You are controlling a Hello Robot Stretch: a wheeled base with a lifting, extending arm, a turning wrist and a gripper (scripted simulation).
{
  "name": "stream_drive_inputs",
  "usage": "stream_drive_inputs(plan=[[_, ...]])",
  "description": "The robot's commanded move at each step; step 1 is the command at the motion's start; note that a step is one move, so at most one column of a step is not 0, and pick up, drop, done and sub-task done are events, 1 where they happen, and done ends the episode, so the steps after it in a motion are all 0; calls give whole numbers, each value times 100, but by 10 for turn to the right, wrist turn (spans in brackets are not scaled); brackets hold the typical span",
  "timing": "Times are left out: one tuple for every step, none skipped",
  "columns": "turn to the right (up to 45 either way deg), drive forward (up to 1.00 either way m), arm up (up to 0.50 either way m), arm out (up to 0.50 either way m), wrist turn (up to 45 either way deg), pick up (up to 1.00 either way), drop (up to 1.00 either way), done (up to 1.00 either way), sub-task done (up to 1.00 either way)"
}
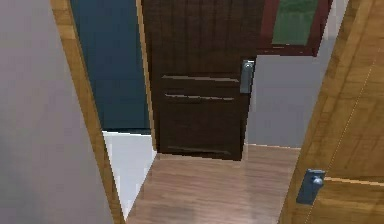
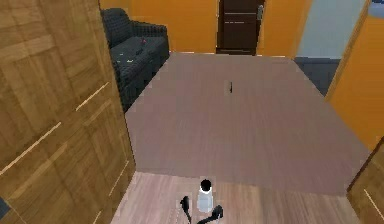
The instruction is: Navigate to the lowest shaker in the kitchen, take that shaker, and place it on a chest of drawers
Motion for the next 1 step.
stream_drive_inputs(plan=[[0, 100, 0, 0, 0, 0, 0, 0, 0]])
